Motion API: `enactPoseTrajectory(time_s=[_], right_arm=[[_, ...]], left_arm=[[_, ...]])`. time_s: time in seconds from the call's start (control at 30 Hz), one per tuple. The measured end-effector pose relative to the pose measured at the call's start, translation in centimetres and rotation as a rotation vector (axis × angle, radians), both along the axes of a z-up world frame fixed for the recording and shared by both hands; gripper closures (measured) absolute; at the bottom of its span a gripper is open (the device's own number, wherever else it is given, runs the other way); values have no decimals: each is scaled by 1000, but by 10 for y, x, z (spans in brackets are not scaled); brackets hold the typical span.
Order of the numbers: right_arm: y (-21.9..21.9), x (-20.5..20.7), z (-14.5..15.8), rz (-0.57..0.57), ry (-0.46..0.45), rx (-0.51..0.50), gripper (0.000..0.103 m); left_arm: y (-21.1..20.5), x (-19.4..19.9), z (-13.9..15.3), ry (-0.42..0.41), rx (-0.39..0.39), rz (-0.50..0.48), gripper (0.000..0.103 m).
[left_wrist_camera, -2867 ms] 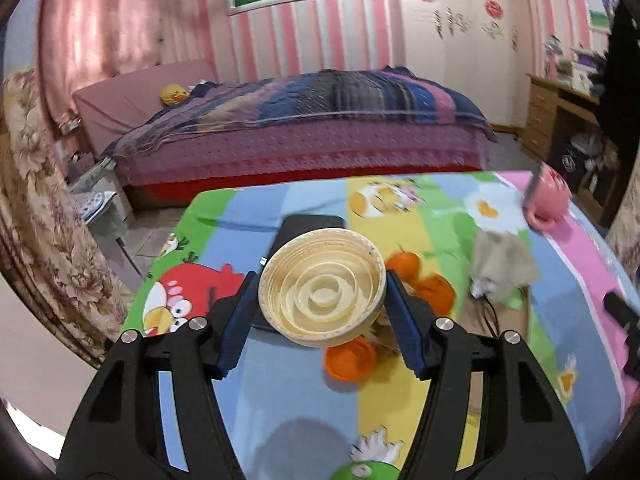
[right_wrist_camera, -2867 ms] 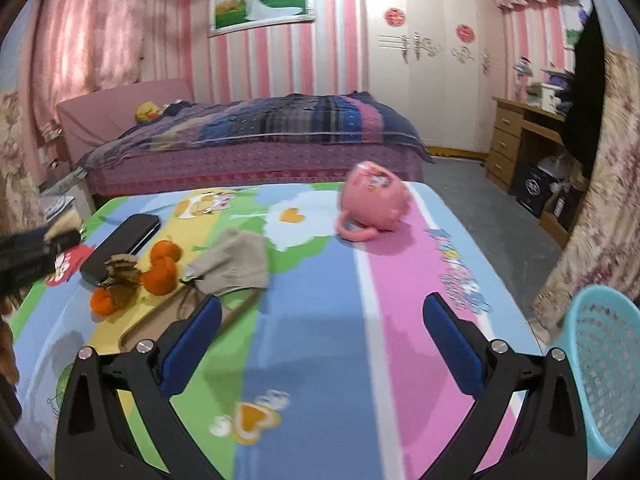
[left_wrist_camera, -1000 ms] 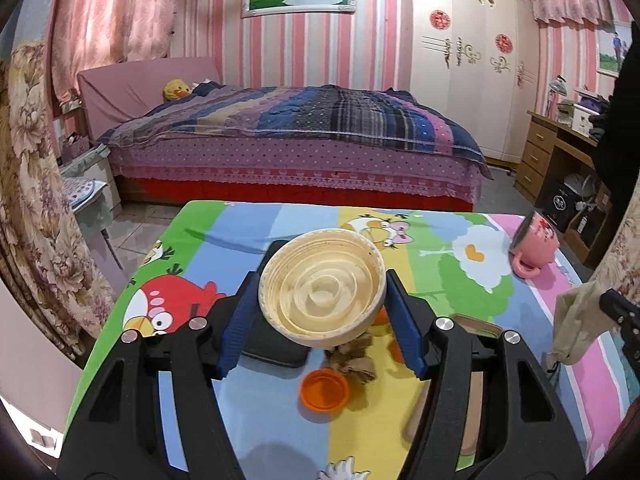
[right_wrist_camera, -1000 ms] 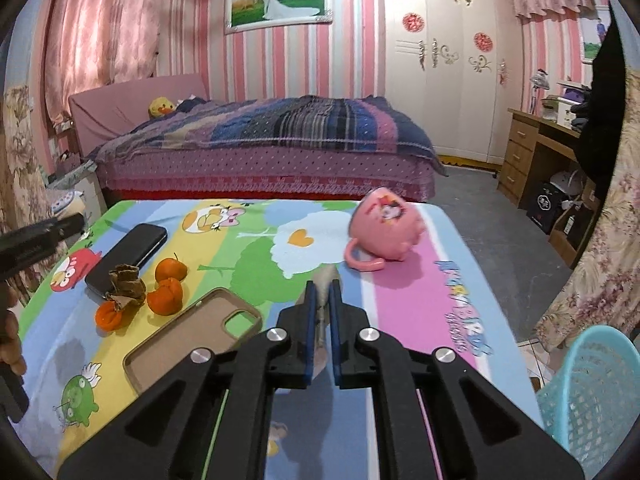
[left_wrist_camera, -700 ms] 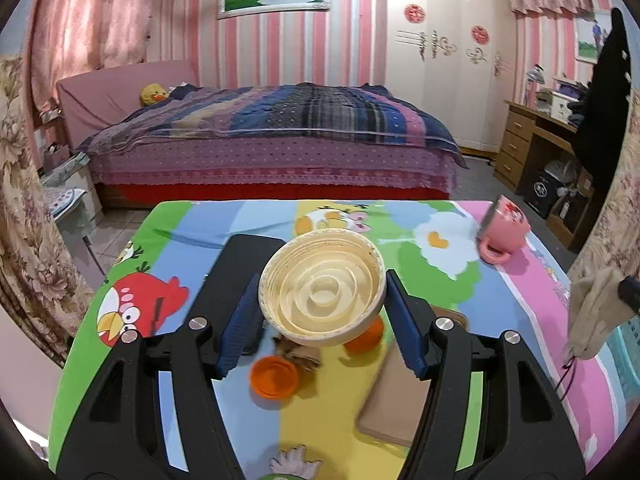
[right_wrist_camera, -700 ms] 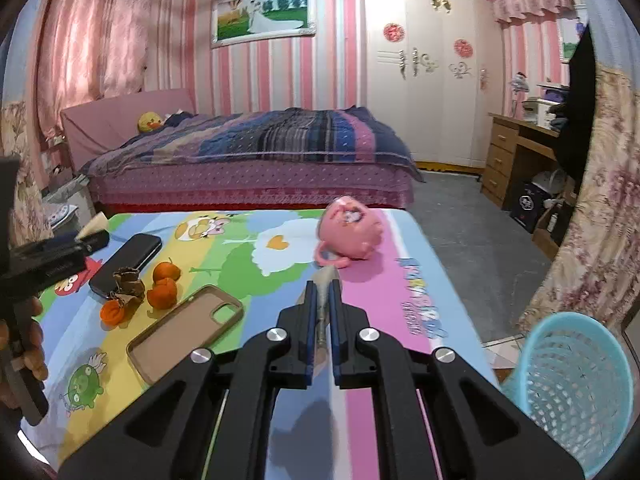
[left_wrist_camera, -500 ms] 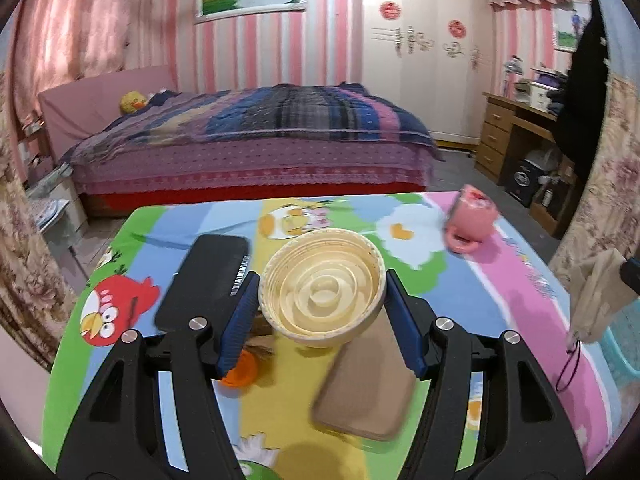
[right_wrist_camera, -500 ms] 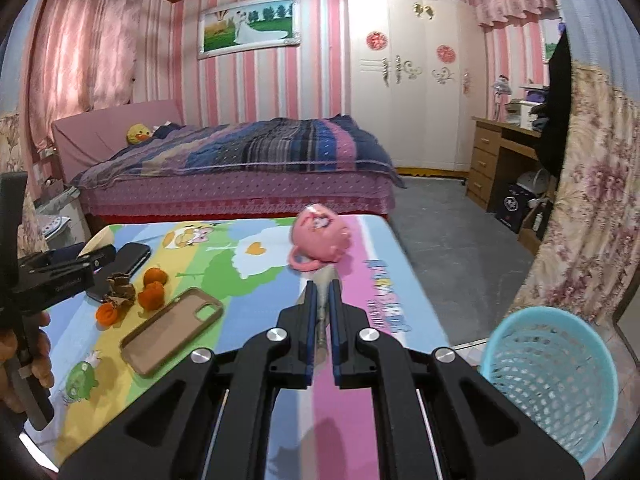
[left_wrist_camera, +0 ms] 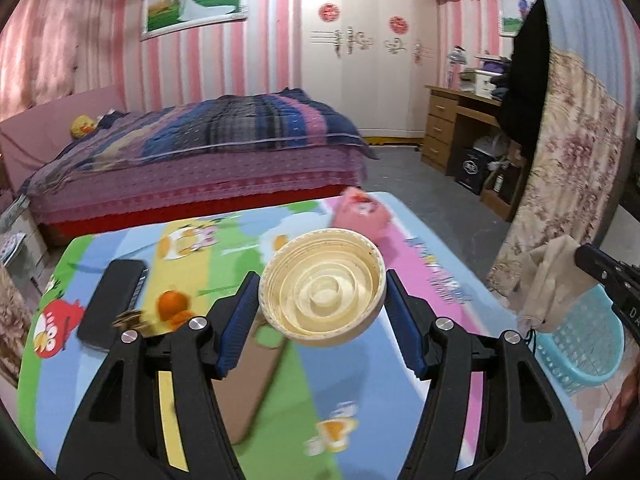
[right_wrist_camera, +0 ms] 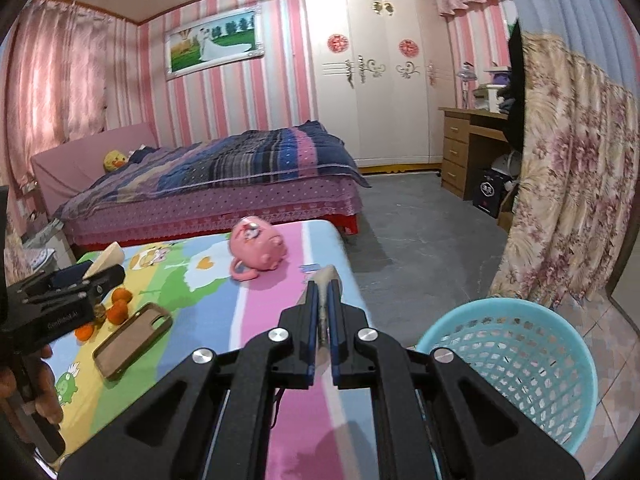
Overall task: Collect trash
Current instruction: 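Carry the cream lid and beige cloth over the basket with both tools, then open both tools to drop the lid and cloth into the basket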
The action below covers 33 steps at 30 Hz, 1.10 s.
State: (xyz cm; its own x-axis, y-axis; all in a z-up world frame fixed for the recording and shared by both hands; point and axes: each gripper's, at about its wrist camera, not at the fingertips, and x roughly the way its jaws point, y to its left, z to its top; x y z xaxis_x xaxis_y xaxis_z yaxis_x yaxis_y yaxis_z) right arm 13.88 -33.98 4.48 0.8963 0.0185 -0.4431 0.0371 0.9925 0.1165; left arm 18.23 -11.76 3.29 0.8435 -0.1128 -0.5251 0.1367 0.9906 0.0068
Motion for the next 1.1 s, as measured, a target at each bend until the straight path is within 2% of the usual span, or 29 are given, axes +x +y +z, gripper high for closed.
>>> enactPoseTrajectory(time_s=[0.43, 0.67, 0.8, 0.9, 1.1], right_arm=[[-79, -15, 7, -164, -8, -21, 98], [-127, -36, 1, -281, 35, -44, 98], [-141, -42, -1, -337, 48, -52, 98], [-152, -47, -4, -368, 52, -31, 98], [-171, -52, -16, -407, 83, -18, 98]], left_arm=[[-100, 6, -17, 26, 16, -179, 42], [-155, 8, -25, 40, 13, -282, 42], [-190, 9, -34, 66, 13, -342, 42], [-219, 6, -43, 64, 54, -394, 42], [-246, 10, -58, 97, 46, -456, 42]])
